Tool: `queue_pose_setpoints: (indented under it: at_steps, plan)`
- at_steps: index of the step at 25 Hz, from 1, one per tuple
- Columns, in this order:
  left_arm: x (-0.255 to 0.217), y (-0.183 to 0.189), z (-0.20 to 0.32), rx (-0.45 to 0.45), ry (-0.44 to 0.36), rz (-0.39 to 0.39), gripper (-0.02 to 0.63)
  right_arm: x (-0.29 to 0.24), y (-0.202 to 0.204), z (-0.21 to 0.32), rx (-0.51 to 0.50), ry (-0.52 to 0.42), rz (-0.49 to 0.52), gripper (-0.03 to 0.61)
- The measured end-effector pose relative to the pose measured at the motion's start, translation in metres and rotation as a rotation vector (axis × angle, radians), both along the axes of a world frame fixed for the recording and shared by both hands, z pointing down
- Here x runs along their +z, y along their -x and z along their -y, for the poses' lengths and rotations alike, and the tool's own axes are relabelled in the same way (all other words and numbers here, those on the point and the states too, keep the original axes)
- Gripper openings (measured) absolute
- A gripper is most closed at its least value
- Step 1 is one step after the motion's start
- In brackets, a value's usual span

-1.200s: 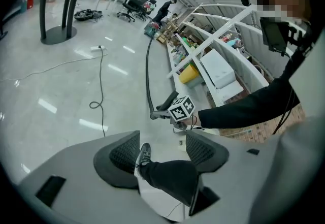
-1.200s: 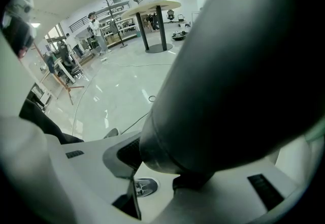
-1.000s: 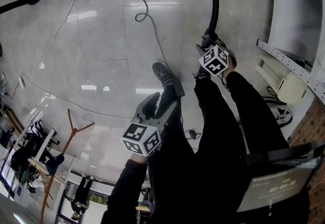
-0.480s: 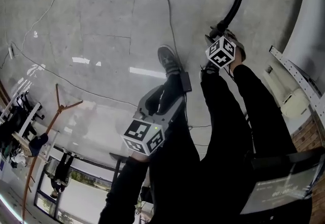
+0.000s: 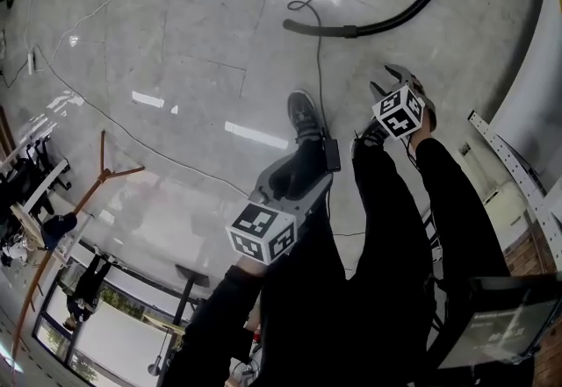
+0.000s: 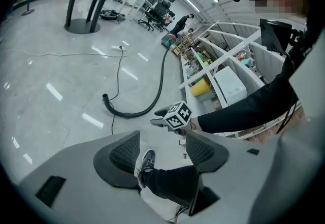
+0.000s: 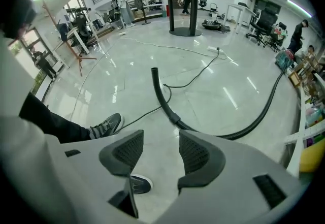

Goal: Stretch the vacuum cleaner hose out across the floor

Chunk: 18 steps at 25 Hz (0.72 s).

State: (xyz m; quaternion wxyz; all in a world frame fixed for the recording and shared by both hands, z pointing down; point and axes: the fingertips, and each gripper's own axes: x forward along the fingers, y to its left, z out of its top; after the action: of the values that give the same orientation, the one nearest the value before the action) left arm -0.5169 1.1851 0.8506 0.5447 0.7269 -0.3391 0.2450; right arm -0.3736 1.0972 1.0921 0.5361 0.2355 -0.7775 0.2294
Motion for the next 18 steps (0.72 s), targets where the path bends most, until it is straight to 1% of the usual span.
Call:
queue_pose_setpoints:
  at_steps: [2, 6, 7, 8, 11, 12, 15, 18]
  plan:
    - [-0.008, 0.000, 0.006, 0.014, -0.018, 0.001, 0.297, -0.017, -0.004, -0.001, 0.039, 0.010, 0.009, 0.222]
    - [-0.041, -0.002, 0.012, 0.055, -0.036, 0.022, 0.296, -0.064, -0.011, -0.025, 0.121, 0.078, 0.064, 0.220]
    - [-0.049, -0.004, 0.013, 0.069, -0.043, 0.031, 0.297, -0.076, -0.012, -0.031, 0.140, 0.091, 0.086, 0.204]
    - [-0.056, -0.005, 0.016, 0.085, -0.055, 0.040, 0.296, -0.087, -0.012, -0.034, 0.159, 0.097, 0.110, 0.175]
    - [-0.072, -0.010, 0.027, 0.133, -0.102, 0.065, 0.297, -0.120, -0.009, -0.035, 0.219, 0.087, 0.195, 0.085]
    - [-0.078, -0.013, 0.029, 0.145, -0.116, 0.070, 0.296, -0.133, -0.009, -0.036, 0.239, 0.081, 0.227, 0.068]
    - [-0.106, -0.031, 0.028, 0.174, -0.149, 0.070, 0.296, -0.178, -0.019, -0.047, 0.292, 0.070, 0.297, 0.048]
    - [-0.140, -0.050, 0.022, 0.209, -0.172, 0.061, 0.296, -0.227, -0.037, -0.059, 0.342, 0.060, 0.321, 0.038]
